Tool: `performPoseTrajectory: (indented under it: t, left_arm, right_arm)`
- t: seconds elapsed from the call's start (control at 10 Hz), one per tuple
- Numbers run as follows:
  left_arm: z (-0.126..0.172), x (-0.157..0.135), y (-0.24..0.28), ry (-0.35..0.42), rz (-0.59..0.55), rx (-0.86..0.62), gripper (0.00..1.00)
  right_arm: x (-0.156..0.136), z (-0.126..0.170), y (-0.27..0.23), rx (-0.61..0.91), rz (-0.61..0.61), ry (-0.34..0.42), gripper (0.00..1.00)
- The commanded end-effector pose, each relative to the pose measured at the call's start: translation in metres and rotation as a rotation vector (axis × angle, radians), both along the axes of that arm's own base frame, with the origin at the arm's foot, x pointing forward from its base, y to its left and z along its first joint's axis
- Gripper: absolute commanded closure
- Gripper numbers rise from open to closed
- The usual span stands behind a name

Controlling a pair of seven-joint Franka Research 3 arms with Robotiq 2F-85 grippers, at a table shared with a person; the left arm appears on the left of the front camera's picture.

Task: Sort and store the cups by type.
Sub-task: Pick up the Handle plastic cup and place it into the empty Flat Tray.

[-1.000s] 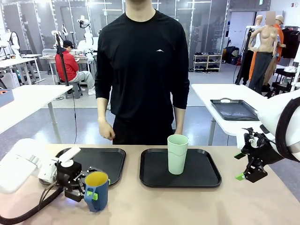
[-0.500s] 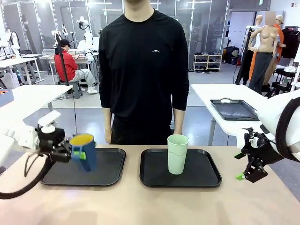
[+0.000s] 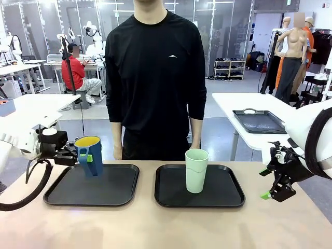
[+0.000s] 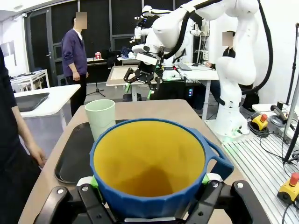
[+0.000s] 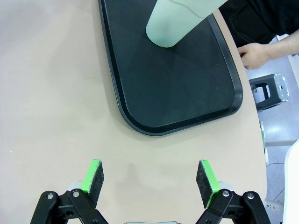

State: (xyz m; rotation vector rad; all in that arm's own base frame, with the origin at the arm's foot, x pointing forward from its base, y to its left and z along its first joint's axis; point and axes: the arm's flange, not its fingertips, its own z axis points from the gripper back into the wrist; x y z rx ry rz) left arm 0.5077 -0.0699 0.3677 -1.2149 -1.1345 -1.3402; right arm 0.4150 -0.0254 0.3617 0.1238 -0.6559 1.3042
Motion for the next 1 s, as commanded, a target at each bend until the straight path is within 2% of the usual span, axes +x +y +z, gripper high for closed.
performPoseTrajectory:
  t: [0.0, 0.3, 0.4, 0.5, 0.6, 0.9]
  left_arm:
    - [0.0, -0.001, -0.001, 0.001, -0.006, -0.005, 0.57]
    - [0.0, -0.001, -0.001, 0.001, -0.006, -0.005, 0.57]
    - [-0.001, -0.001, 0.0, 0.002, -0.002, 0.0, 0.22]
    - [-0.008, 0.011, 0.001, -0.049, -0.078, 0.036, 0.22]
    - [-0.014, 0.024, 0.005, -0.057, -0.073, 0.008, 0.22]
    - [-0.036, 0.064, 0.02, -0.084, 0.034, 0.03, 0.22]
  right_arm:
    - [-0.001, 0.0, 0.0, -0.007, -0.003, 0.003, 0.0]
    - [-0.001, 0.0, 0.0, -0.007, -0.003, 0.003, 0.0]
    - [-0.001, 0.0, 0.0, -0.007, -0.003, 0.003, 0.0]
    - [-0.001, 0.0, 0.0, -0.007, -0.003, 0.003, 0.0]
    - [-0.001, 0.0, 0.0, -0.007, -0.003, 0.003, 0.0]
    - [-0.001, 0.0, 0.0, -0.007, -0.003, 0.003, 0.0]
